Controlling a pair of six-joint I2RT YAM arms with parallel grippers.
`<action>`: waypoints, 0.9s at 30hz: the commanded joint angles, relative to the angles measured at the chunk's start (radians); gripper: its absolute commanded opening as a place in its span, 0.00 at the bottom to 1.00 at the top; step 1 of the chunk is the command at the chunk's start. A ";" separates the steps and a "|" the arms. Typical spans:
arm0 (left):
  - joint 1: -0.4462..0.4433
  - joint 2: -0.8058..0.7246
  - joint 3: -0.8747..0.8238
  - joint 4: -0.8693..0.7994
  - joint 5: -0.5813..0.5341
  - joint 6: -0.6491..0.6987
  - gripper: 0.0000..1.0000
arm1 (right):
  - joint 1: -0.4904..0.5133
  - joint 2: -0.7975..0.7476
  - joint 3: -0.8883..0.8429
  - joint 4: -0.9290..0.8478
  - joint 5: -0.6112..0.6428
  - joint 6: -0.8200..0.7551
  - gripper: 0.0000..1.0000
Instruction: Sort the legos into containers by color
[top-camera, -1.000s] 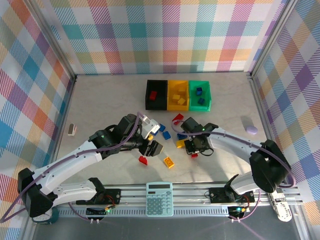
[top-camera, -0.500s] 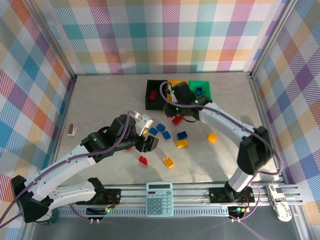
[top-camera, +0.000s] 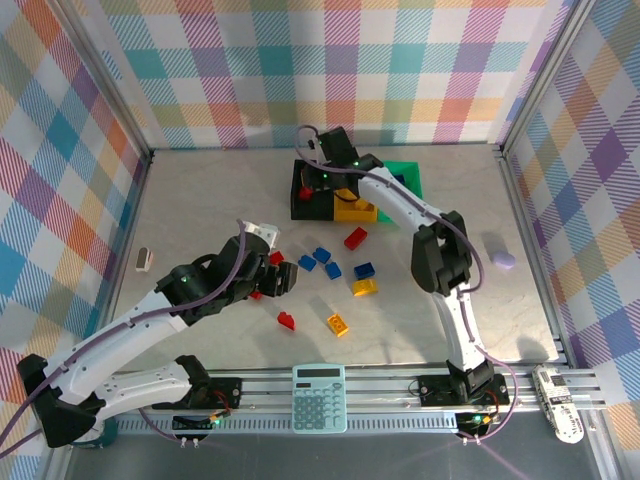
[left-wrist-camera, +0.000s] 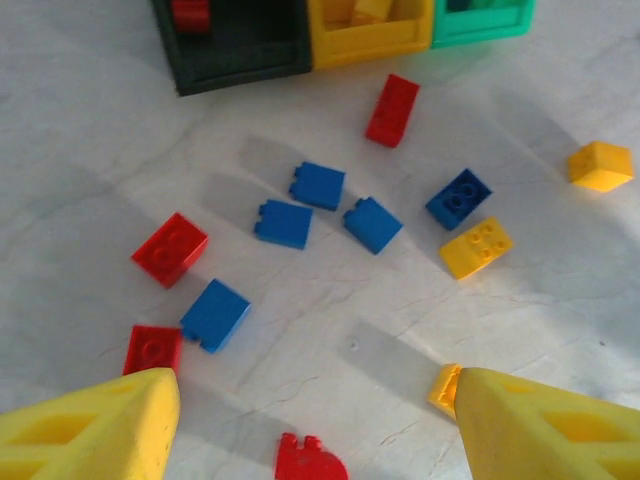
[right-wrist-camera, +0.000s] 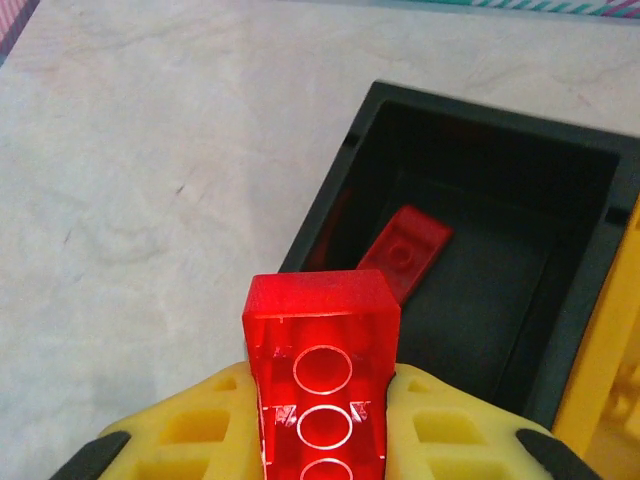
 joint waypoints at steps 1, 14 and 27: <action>-0.013 -0.037 -0.009 -0.066 -0.071 -0.073 0.73 | -0.020 0.072 0.121 -0.063 -0.004 -0.018 0.29; 0.023 -0.017 -0.049 -0.105 -0.153 -0.105 0.74 | -0.052 0.026 0.112 -0.087 -0.113 -0.116 0.60; 0.153 0.178 -0.097 -0.021 -0.092 -0.075 0.71 | -0.028 -0.520 -0.571 0.099 -0.205 -0.170 0.60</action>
